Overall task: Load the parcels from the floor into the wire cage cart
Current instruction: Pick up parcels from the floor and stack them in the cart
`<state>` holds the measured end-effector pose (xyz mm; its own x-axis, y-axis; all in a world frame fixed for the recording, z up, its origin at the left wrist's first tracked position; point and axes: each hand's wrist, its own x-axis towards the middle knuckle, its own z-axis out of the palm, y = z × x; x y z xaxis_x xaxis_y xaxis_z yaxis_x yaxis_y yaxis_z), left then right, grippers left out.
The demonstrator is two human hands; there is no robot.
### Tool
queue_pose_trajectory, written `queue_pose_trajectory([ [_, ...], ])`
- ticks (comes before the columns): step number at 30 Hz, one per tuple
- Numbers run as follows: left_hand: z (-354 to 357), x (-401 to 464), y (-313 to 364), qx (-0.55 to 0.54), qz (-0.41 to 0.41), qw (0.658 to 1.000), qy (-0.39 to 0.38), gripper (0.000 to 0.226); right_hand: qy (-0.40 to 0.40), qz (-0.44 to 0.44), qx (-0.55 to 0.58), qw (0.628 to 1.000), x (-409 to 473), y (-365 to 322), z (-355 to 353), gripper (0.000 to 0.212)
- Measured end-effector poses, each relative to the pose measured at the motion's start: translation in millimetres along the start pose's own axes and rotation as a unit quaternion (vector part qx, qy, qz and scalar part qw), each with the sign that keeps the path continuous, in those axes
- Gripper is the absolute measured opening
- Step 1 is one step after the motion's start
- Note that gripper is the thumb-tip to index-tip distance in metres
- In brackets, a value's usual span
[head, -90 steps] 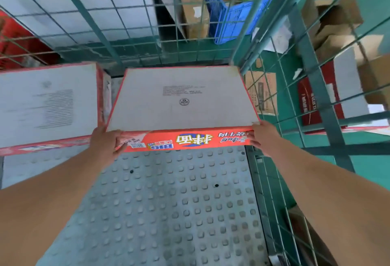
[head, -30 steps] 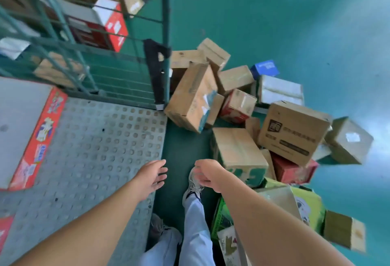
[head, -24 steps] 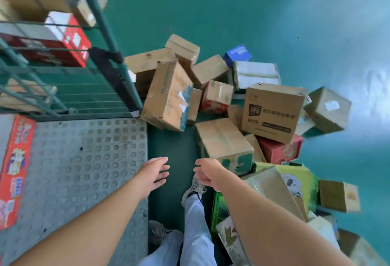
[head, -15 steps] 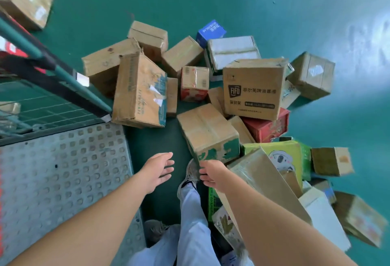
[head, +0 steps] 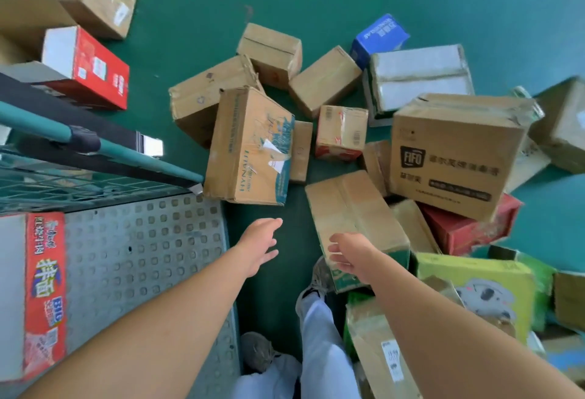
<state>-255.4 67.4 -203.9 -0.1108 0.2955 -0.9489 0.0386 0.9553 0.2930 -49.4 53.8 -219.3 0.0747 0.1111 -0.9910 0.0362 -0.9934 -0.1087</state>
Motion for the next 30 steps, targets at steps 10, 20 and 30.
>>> queue_pose_trajectory([
  [10, -61, 140, 26, 0.127, 0.058, 0.969, 0.203, 0.063, -0.041, 0.045, -0.065, 0.996, 111, -75, 81, 0.015],
  [20, -94, 252, -9, 0.305, 0.25, 0.859, 0.327, 0.078, 0.011, 0.04, 0.001, 0.999, 260, -78, 159, 0.034],
  [30, -102, 261, -16, 0.219, 0.305, 0.871, 0.317, 0.074, 0.019, -0.003, 0.086, 0.996, 302, -79, 192, 0.07],
])
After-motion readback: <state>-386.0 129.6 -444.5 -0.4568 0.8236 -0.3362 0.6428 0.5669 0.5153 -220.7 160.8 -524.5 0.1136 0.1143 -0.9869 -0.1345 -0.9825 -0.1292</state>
